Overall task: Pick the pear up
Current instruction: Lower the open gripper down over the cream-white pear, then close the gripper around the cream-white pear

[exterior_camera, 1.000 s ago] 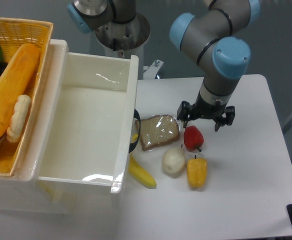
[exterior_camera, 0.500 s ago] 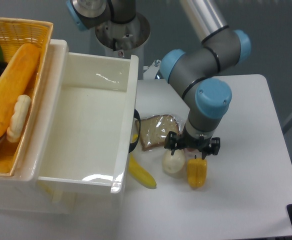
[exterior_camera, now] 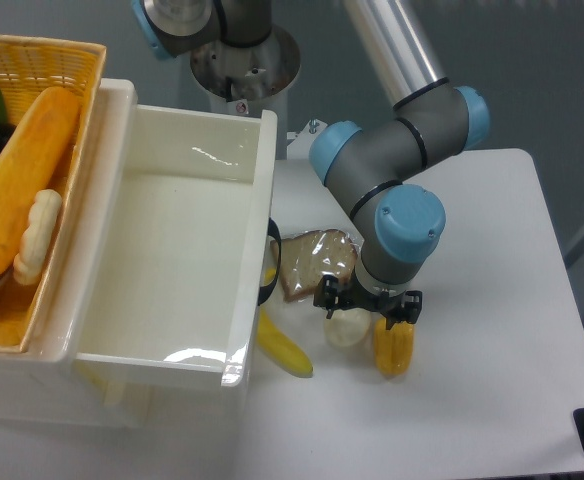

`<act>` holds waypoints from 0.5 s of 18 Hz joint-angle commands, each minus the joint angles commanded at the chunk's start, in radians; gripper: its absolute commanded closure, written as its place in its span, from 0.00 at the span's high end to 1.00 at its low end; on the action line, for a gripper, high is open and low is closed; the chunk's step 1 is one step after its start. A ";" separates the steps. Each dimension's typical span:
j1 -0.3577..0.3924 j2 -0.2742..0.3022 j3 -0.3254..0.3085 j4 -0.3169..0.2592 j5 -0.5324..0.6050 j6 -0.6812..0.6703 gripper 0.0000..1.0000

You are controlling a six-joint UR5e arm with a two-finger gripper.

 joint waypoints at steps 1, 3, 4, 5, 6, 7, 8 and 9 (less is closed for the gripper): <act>-0.002 -0.005 0.000 0.000 0.002 0.000 1.00; -0.003 -0.005 0.000 0.000 0.000 0.000 1.00; -0.003 -0.005 0.000 0.000 0.000 0.002 1.00; -0.005 -0.005 0.000 0.000 0.000 0.002 1.00; -0.005 -0.005 -0.002 0.000 0.000 0.002 1.00; -0.006 -0.006 -0.002 -0.002 0.000 0.002 1.00; -0.006 -0.006 -0.002 -0.002 0.000 0.002 1.00; -0.006 -0.009 -0.002 -0.002 0.000 0.002 1.00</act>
